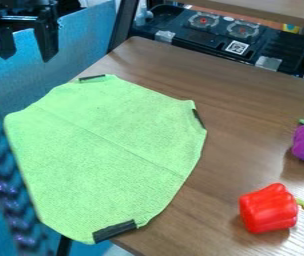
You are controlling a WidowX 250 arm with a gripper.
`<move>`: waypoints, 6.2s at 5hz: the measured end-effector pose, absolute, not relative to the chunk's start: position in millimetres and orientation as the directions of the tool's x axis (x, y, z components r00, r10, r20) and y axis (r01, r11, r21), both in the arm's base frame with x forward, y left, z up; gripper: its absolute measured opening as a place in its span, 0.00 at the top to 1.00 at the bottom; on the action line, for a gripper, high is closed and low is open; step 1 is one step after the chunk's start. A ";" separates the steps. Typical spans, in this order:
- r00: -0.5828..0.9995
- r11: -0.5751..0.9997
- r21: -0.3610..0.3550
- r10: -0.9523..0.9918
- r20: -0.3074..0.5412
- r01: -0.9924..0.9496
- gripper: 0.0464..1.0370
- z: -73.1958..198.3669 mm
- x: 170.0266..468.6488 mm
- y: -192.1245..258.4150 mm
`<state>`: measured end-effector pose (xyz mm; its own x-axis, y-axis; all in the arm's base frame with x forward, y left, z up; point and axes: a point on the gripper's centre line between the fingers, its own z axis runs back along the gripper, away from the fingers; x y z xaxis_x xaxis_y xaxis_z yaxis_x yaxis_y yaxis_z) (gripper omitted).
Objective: Fold the green cloth from bottom right to top left
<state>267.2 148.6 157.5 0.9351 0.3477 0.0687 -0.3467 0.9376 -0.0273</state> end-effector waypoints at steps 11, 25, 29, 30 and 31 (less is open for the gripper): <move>0.816 0.775 0.369 -0.574 0.067 0.514 0.04 51.7 174.7 29.2; 0.945 0.886 0.343 -0.249 -0.213 0.311 0.98 66.9 279.9 88.9; 0.967 0.935 0.316 -0.083 -0.242 0.159 0.99 82.0 339.2 151.7; 0.968 0.944 0.294 -0.078 -0.238 0.148 0.95 81.5 345.5 165.2; 0.971 0.947 0.277 -0.104 -0.214 0.162 0.81 86.8 351.2 167.6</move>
<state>351.2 167.6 86.8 0.9712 -0.1038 -0.2144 0.1624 0.9471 0.2770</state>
